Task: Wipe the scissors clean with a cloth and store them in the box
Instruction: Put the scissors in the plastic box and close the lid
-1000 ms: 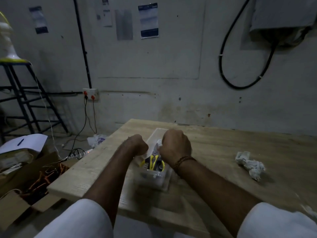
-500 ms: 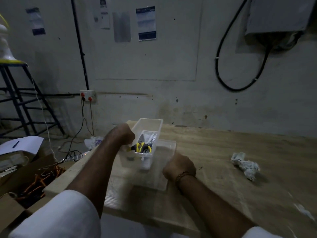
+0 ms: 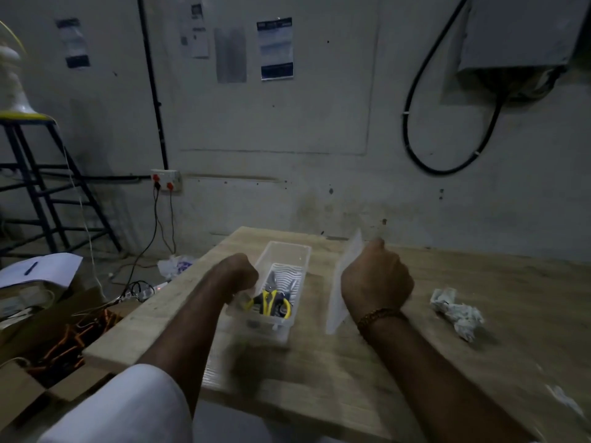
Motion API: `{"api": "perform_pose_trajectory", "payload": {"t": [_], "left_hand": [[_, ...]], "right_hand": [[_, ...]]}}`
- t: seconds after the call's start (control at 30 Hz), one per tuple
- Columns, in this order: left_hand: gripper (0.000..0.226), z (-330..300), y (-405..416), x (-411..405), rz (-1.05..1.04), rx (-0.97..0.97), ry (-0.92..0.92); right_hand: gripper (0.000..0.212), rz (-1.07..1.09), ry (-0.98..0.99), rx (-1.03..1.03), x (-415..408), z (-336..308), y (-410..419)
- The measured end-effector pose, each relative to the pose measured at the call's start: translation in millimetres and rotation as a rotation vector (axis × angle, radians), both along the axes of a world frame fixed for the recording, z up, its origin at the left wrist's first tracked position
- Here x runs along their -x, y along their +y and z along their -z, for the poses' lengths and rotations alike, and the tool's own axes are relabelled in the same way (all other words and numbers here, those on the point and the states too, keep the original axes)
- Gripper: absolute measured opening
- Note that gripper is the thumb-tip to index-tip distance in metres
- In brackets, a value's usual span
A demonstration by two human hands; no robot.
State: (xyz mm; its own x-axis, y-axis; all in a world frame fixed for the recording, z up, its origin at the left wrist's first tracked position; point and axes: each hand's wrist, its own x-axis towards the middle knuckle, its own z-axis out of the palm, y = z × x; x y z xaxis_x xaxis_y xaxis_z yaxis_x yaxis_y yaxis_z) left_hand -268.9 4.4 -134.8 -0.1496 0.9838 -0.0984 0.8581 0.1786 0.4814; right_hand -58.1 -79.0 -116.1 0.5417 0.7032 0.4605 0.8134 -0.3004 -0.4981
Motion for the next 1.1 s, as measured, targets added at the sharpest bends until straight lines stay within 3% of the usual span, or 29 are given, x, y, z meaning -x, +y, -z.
{"api": "perform_pose_trajectory", "payload": {"t": [0.13,0.23,0.3,0.37,0.43,0.47,0.53,0.63,0.73,0.8,1.0,1.1], "left_hand": [[0.028,-4.3,-8.0,-20.7,0.023,0.135,-0.111],[0.019,-9.1,-14.1,-29.5,0.044,0.212,-0.256],[0.016,-11.7,-13.0,-28.9,0.060,0.221,-0.352],[0.042,-9.5,-10.8,-22.9,0.010,0.165,-0.512],[0.076,-3.2,-6.2,-17.0,-0.027,0.191,-0.682],[0.083,-1.0,-5.8,-16.0,-0.002,0.227,-0.715],[0.076,-2.1,-7.6,-19.5,0.066,0.266,-0.612],[0.066,-5.6,-8.0,-31.8,0.076,0.238,-0.404],[0.051,-8.4,-7.0,-43.0,0.070,0.199,-0.284],[0.050,-7.8,-5.3,-46.6,0.049,0.159,-0.234],[0.048,-3.7,0.3,-53.9,0.006,0.092,-0.120],[0.045,9.6,7.7,-57.1,0.062,-0.013,0.034]], "right_hand": [[0.015,0.007,-0.303,-0.198,28.7,-14.3,-11.7],[0.010,-0.192,-0.407,-0.127,65.8,-7.0,-27.6],[0.017,-0.430,-0.378,0.034,88.0,7.7,-35.6],[0.021,-0.634,-0.218,0.187,101.1,20.3,-39.2],[0.022,-0.697,-0.040,0.115,99.3,26.0,-39.0],[0.023,-0.670,-0.029,0.021,93.9,27.4,-36.9],[0.030,-0.481,-0.155,-0.042,72.6,30.1,-25.2],[0.057,-0.198,-0.072,0.316,39.1,36.3,-4.6],[0.055,-0.327,0.306,0.334,33.8,44.3,2.5],[0.055,-0.390,0.429,0.279,40.4,44.4,-0.1],[0.069,-0.356,0.530,0.244,55.2,37.1,0.4],[0.073,-0.320,0.555,0.244,56.1,37.9,0.2]]}}
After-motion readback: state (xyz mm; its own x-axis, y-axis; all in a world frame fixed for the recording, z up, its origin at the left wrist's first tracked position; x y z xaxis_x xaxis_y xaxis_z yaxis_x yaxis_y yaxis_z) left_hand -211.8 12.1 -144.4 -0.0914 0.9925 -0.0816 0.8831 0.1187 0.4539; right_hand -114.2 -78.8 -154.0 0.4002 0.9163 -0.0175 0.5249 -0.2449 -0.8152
